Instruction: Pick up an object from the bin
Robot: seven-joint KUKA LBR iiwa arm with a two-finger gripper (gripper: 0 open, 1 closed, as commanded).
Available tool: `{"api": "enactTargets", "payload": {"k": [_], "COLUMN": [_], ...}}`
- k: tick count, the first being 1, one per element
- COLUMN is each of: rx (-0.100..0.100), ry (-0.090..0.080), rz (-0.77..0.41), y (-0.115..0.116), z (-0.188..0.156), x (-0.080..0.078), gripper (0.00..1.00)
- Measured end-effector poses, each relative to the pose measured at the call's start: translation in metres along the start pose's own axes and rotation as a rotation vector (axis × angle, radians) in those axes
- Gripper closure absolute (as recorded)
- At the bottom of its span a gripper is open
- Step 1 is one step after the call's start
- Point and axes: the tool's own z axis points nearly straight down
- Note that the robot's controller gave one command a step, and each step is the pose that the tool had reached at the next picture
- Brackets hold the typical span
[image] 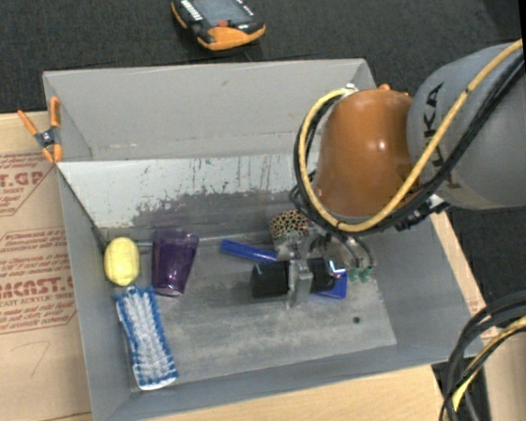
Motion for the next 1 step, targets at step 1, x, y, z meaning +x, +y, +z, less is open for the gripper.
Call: {"api": "enactTargets", "payload": {"k": [1], "rx": [-0.002], "ry": [0.007], "rz": [0.02], "y": [0.0136], "z": [0.0937], "x": [0.0024], "gripper": [1.0]}}
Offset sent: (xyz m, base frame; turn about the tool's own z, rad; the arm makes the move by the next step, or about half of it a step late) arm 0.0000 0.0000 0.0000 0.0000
